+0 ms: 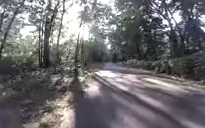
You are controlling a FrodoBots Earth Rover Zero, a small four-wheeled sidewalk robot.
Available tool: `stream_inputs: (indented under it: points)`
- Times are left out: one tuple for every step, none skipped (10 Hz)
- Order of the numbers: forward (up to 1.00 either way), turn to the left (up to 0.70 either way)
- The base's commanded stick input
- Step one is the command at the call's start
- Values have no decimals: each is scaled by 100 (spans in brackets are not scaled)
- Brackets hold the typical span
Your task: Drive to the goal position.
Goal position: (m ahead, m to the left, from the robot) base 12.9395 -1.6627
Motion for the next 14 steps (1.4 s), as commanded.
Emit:
stream_inputs:
  points:
    - [70,-3]
    - [70,-2]
    - [70,-1]
    - [70,-1]
    - [70,-1]
    - [70,-1]
    - [70,-1]
    - [70,-1]
    - [70,-1]
    - [70,-1]
    - [70,-1]
    - [70,-1]
    - [70,-1]
    - [70,-1]
